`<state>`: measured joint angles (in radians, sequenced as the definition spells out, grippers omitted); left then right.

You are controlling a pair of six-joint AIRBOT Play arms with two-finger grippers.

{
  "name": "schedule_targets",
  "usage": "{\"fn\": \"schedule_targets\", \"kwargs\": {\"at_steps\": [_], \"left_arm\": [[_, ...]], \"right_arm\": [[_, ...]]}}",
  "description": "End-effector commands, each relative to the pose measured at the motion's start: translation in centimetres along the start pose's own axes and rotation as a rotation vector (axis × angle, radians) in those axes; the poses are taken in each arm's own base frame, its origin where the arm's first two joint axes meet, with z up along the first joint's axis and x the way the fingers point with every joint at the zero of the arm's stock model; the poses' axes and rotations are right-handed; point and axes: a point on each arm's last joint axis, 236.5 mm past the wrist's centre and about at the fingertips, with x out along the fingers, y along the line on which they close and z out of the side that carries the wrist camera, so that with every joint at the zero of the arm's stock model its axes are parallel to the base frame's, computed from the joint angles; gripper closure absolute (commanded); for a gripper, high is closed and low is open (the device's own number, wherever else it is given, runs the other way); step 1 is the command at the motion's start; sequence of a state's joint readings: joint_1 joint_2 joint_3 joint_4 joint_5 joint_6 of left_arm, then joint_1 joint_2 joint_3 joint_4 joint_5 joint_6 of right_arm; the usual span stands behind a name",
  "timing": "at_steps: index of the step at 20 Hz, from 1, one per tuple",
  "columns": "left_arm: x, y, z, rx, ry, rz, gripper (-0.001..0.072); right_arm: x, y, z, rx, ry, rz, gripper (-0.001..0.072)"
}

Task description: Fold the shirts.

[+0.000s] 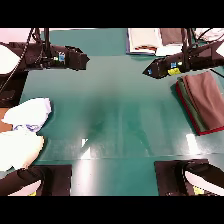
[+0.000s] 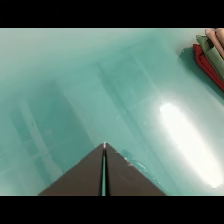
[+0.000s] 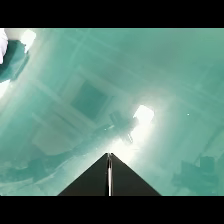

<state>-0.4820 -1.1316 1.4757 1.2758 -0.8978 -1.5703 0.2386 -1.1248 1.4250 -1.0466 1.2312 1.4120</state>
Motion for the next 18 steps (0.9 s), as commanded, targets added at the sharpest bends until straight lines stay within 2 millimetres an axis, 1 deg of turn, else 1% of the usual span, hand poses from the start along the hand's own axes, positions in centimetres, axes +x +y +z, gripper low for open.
{"fn": "schedule_targets", "kwargs": {"at_steps": [1, 11, 12, 13, 14, 15, 16, 17, 18], "left_arm": [[0.0, 0.0, 0.0, 0.0, -0.001, 0.0, 0.0678], [0.0, 0.0, 0.0, -0.001, -0.001, 0.0, 0.0677], [0.0, 0.0, 0.2, 0.001, -0.009, 0.0, 0.0677], [0.0, 0.2, 1.3, 0.007, -0.056, 0.009, 0.0677], [-0.3, 1.2, 1.8, 0.045, -0.074, 0.043, 0.0677], [-0.8, 3.4, 1.3, 0.102, -0.043, 0.119, 0.0677], [-1.5, 7.1, -0.1, 0.12, 0.031, 0.238, 0.0676], [-2.6, 11.3, -2.1, 0.099, 0.122, 0.368, 0.0675], [-4.2, 15.7, -4.4, 0.072, 0.216, 0.495, 0.0675]], "right_arm": [[0.0, 0.0, 0.0, 0.0, -0.001, 0.001, 0.0693], [0.0, 0.2, -0.2, 0.002, 0.009, 0.008, 0.0693], [0.0, 0.2, -0.3, 0.002, 0.014, 0.009, 0.0693], [0.0, 0.2, -0.4, 0.002, 0.017, 0.009, 0.0693], [0.0, 0.2, -0.5, 0.002, 0.021, 0.009, 0.0692], [0.0, 0.2, -0.6, 0.002, 0.024, 0.01, 0.0693], [0.0, 0.3, -0.6, 0.002, 0.026, 0.01, 0.0693], [0.0, 0.3, -0.7, 0.002, 0.03, 0.011, 0.0693], [0.0, 0.3, -0.9, 0.002, 0.037, 0.012, 0.0692]]}}
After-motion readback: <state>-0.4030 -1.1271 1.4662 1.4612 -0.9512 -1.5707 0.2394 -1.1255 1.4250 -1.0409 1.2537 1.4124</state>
